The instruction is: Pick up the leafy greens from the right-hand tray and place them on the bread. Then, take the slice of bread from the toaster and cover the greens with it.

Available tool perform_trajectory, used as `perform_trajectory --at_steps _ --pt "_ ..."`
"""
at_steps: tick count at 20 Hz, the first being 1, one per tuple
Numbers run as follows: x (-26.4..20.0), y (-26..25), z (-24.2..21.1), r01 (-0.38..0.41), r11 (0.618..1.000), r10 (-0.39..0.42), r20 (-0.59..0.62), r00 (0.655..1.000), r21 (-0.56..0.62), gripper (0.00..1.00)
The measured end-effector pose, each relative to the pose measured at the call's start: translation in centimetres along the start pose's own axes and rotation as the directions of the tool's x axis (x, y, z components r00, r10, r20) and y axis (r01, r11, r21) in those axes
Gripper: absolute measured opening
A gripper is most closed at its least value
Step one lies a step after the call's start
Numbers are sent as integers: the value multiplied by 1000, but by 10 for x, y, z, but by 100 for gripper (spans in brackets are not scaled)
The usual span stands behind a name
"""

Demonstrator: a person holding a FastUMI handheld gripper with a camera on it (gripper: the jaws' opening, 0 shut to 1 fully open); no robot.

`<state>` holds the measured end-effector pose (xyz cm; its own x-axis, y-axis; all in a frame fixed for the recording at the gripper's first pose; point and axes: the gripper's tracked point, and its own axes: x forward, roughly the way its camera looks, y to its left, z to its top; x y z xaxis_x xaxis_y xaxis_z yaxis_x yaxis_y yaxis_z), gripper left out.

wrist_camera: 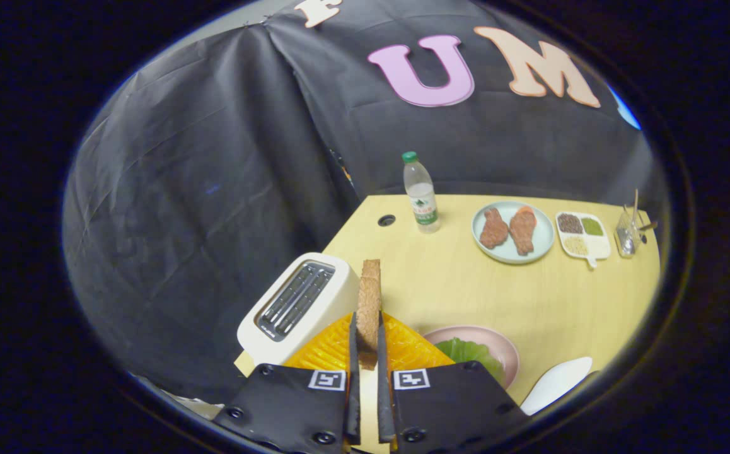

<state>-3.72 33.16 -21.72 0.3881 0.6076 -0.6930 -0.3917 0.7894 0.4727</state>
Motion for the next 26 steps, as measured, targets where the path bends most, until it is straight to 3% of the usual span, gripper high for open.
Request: perform_trajectory --at_steps 8,18,21,26 --pt "12 -44 -49 39 991 -35 -34 999 129 14" --pt "7 -101 -99 187 969 -172 -99 980 160 14" --pt "2 -118 -111 228 963 -212 -117 970 146 25" --pt "-11 -147 -127 295 949 -278 -146 950 112 56"
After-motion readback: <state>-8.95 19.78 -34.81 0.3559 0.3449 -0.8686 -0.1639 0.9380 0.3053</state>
